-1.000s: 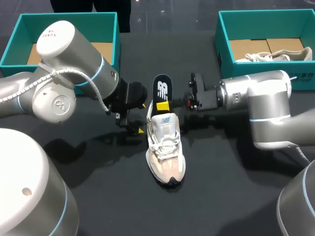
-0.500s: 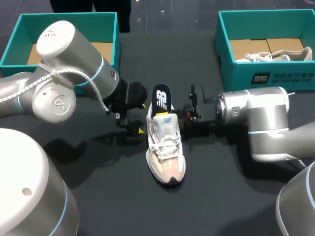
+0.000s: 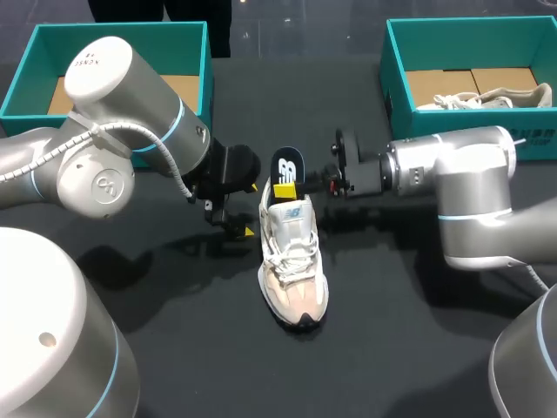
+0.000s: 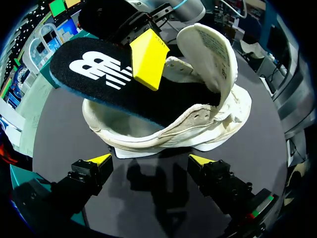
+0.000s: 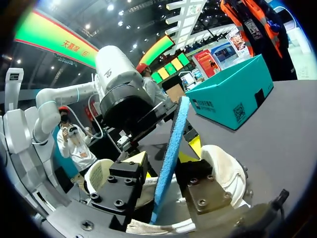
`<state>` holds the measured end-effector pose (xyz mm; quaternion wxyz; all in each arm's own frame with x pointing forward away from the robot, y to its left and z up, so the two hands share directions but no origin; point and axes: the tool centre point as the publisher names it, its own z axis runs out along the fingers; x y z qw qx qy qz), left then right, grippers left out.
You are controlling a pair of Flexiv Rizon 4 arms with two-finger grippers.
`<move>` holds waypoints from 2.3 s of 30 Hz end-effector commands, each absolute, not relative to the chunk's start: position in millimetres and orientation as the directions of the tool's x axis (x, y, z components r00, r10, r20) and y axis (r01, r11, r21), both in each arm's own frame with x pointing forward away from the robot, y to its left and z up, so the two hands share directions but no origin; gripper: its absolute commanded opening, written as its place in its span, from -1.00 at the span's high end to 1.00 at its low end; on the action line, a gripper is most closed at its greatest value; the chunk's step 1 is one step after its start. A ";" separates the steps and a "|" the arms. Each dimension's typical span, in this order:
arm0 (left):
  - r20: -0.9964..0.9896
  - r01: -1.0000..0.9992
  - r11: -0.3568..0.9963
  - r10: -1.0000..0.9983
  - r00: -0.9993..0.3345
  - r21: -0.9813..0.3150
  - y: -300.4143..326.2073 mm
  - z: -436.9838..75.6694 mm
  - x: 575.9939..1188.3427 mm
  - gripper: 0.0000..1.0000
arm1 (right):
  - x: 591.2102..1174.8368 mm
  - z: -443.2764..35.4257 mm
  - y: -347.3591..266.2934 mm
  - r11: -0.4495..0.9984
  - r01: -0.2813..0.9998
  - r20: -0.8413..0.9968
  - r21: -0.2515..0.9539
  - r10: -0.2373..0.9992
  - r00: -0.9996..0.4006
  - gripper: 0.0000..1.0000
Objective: Take the shoe out of the shoebox, open the shoe tongue, remove and reinsert the insole, then place the shoe into the shoebox
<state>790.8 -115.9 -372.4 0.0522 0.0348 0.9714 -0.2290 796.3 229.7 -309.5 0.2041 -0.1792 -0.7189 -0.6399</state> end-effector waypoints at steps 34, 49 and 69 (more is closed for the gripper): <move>-0.117 0.092 0.893 0.044 -0.992 -0.440 -116.6 -373.0 791.2 -1.00 | 791.5 -315.5 233.4 0.129 0.542 0.547 0.831 -0.006 -0.837 0.39; -0.117 0.092 0.893 0.044 -0.992 -0.440 -116.6 -373.0 791.2 -1.00 | 809.7 -314.4 235.5 0.157 0.537 0.545 0.829 -0.013 -0.838 1.00; -0.117 0.092 0.893 0.044 -0.992 -0.440 -116.6 -373.0 791.2 -1.00 | 775.5 -338.6 237.7 0.112 0.614 0.618 0.781 -0.004 -0.786 0.95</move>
